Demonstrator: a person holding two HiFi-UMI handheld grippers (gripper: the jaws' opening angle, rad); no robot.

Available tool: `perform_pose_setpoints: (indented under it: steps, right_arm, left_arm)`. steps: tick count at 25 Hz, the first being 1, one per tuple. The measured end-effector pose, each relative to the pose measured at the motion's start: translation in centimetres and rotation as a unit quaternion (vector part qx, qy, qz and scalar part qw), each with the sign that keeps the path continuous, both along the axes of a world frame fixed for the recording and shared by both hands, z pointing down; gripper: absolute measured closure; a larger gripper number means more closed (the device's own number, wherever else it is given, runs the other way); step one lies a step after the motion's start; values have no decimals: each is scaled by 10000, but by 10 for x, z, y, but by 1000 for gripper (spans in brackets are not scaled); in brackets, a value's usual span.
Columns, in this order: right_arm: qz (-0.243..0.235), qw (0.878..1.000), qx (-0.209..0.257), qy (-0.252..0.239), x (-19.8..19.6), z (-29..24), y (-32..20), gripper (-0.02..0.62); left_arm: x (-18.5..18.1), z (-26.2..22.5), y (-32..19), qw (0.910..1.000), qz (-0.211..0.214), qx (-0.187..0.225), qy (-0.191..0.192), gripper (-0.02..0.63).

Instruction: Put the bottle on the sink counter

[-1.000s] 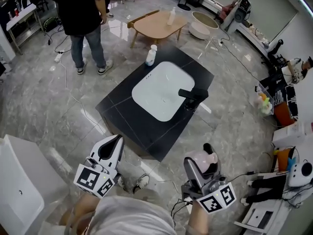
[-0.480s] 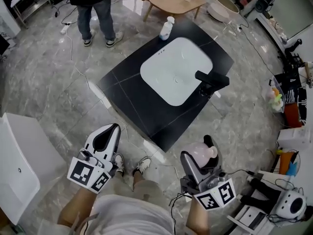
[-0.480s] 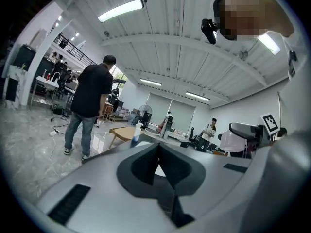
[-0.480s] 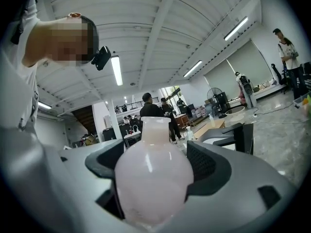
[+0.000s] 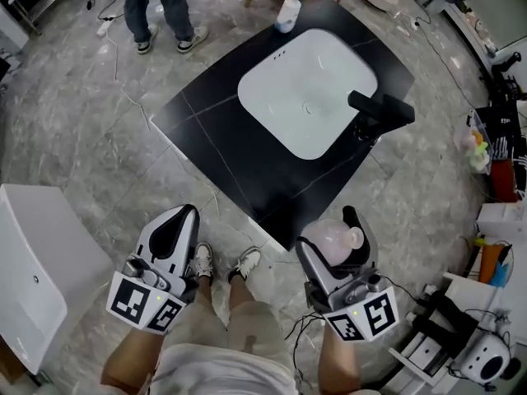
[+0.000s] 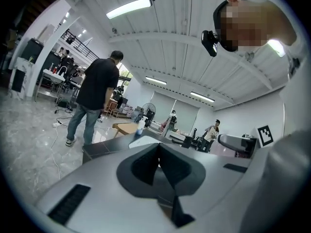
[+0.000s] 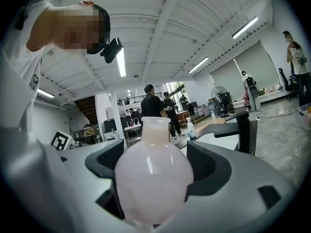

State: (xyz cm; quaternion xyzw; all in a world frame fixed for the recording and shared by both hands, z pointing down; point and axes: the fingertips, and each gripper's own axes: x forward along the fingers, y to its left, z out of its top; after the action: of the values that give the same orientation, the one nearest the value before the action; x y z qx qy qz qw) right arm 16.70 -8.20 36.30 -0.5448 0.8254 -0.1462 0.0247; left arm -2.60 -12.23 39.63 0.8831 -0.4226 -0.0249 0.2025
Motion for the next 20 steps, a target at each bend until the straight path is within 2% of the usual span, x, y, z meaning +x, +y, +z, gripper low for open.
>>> perform_pose_setpoints:
  steps: [7, 20]
  right_arm:
    - [-18, 9998, -102, 148, -1, 51, -20, 184]
    - [-76, 9989, -309, 335, 0, 116, -55, 184]
  left_arm:
    - [15, 35, -2, 9998, 104, -128, 56, 592]
    - [10, 69, -3, 9996, 10, -268, -62, 592]
